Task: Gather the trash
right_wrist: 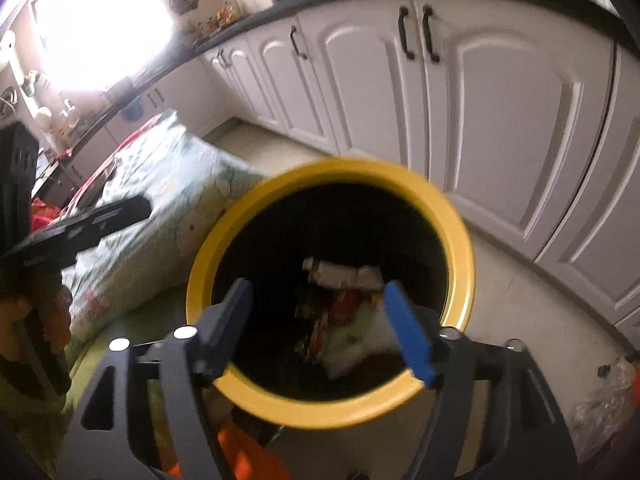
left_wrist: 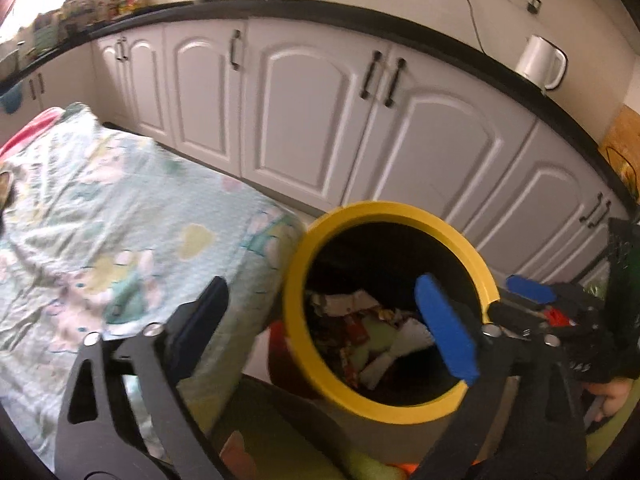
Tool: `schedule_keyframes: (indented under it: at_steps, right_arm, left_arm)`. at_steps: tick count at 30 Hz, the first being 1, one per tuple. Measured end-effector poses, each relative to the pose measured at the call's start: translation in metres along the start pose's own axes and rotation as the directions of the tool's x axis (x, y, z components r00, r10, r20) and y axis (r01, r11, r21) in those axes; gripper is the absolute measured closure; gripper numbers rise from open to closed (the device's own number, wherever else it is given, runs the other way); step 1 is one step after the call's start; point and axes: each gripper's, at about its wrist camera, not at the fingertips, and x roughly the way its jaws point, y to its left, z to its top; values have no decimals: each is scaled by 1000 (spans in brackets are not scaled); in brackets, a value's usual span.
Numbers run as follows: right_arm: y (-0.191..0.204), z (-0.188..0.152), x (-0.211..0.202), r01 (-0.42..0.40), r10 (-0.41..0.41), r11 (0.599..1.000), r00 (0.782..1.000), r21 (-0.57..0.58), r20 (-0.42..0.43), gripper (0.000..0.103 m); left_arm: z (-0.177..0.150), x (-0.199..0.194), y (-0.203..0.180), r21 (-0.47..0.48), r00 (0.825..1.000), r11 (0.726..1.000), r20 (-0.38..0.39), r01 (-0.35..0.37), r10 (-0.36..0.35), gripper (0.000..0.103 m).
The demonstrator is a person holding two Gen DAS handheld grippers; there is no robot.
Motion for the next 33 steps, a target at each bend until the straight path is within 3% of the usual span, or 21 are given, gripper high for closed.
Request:
schedule_keyframes:
  at_steps: [5, 15, 22, 27, 33]
  right_arm:
    - [24, 20, -3, 33, -32, 999, 997, -16, 72, 7]
    - [108, 55, -2, 52, -48, 999, 986, -18, 161, 6]
    - [161, 35, -14, 70, -48, 993, 973, -90, 226, 6]
    - [183, 11, -40, 72, -31, 991, 945, -114, 327, 6]
    - [195, -27, -56, 104, -31, 980, 922, -169, 386, 6]
  left_arm:
    - [3, -22, 30, -46, 996, 996, 55, -70, 73, 11]
    - [1, -87, 95, -147, 970, 977, 166, -155, 178, 11]
    - [-19, -118, 108, -144, 960, 976, 205, -161, 188, 11]
    - [-39, -135, 104, -136, 951, 978, 245, -159, 189, 11]
    - [-66, -163, 93, -120, 923, 973, 312, -197, 225, 11]
